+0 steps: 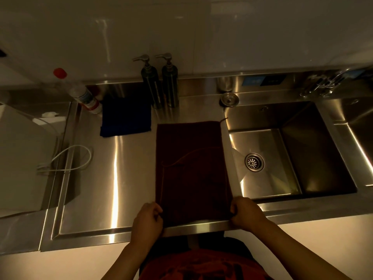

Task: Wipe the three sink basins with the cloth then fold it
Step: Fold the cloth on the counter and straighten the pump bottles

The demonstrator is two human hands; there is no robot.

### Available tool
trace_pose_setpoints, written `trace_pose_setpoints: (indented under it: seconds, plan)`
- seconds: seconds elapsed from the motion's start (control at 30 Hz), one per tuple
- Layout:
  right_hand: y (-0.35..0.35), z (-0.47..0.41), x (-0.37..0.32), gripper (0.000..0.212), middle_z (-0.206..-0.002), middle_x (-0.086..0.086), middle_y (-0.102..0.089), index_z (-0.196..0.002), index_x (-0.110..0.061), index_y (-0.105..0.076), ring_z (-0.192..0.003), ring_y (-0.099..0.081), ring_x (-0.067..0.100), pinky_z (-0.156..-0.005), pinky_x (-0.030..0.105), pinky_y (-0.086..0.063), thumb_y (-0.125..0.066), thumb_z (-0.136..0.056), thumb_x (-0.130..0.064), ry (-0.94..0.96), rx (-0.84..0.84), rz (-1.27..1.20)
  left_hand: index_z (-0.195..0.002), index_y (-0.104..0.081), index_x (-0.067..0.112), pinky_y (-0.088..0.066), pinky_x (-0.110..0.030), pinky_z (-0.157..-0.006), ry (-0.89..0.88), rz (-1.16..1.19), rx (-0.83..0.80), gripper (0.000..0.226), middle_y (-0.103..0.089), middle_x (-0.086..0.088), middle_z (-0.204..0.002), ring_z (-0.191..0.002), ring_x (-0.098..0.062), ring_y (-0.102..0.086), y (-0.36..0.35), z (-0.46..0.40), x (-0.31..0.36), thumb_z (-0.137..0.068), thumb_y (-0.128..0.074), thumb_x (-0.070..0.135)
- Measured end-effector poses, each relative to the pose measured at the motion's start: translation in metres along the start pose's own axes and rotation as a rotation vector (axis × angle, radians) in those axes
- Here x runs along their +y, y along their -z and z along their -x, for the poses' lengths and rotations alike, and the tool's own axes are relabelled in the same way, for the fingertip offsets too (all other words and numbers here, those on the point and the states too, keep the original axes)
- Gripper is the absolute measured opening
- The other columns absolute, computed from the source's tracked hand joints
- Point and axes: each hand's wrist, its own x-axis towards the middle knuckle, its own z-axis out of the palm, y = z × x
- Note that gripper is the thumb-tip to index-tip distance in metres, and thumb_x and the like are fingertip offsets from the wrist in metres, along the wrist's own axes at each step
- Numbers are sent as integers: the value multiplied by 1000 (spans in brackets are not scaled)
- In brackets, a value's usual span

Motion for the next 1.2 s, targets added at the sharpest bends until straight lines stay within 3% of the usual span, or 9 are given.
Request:
trace_pose_setpoints:
  seconds: [0.17,0.3,0.47,0.63,0.83,0.97,1.07,1.2]
  plan:
    - [11,-1,0,15,-79,-9,-62,-81,-26,-66,-69,-61,8,-61,23,-55,-74,-69,-22,31,-92,122,-91,-66,30,-49,-19,-68,-23,-110,-83,25,-65,10,-91,-80,-4,-61,4,5,2,-93,-60,6]
    - [35,-15,-12,12,-83,-10,-63,-88,-27,-69,-79,-64,12,-65,25,-50,-68,-78,-20,63,24,48,-101,-70,29,-47,-21,-68,-91,-117,-13,17,-67,10,-97,-83,-5,-62,18,-14,16,-95,-64,14]
    - [70,-48,-44,31,-118,2,-67,-120,-19,-70,-107,-65,22,-85,31,-52,-67,-89,-15,181,211,-44,-128,-68,19,-52,-33,-86,-228,-104,70,32,-64,-3,-120,-108,-22,-65,35,-72,46,-96,-68,19]
    - [98,-80,-75,45,-133,6,-55,-132,-14,-62,-119,-56,25,-99,37,-50,-71,-88,-14,313,340,-62,-145,-56,17,-50,-38,-98,-361,-203,69,52,-55,-7,-139,-125,-27,-52,38,-120,72,-96,-70,19]
    - [105,-100,-84,60,-142,8,-51,-144,-15,-52,-129,-51,29,-107,39,-44,-73,-88,-16,305,313,35,-129,-68,16,-51,-36,-92,-350,-311,5,36,-54,-5,-129,-121,-24,-50,35,-140,68,-95,-73,28]
    - [99,-105,-76,54,-137,8,-54,-142,-17,-54,-125,-51,30,-105,41,-45,-71,-90,-16,273,325,87,-133,-66,18,-53,-38,-90,-376,-295,-36,48,-55,-3,-129,-120,-23,-50,33,-133,63,-92,-75,42]
    - [96,-108,-72,34,-127,7,-58,-126,-17,-65,-118,-54,29,-96,38,-44,-67,-93,-18,249,388,142,-136,-65,19,-52,-38,-88,-403,-308,-39,42,-56,-3,-128,-120,-25,-51,33,-130,57,-94,-71,25]
    - [98,-109,-71,17,-118,5,-58,-111,-18,-70,-112,-52,25,-91,39,-44,-61,-97,-22,249,454,128,-115,-75,11,-51,-36,-84,-396,-183,72,20,-62,-6,-116,-109,-23,-56,33,-136,59,-99,-62,10]
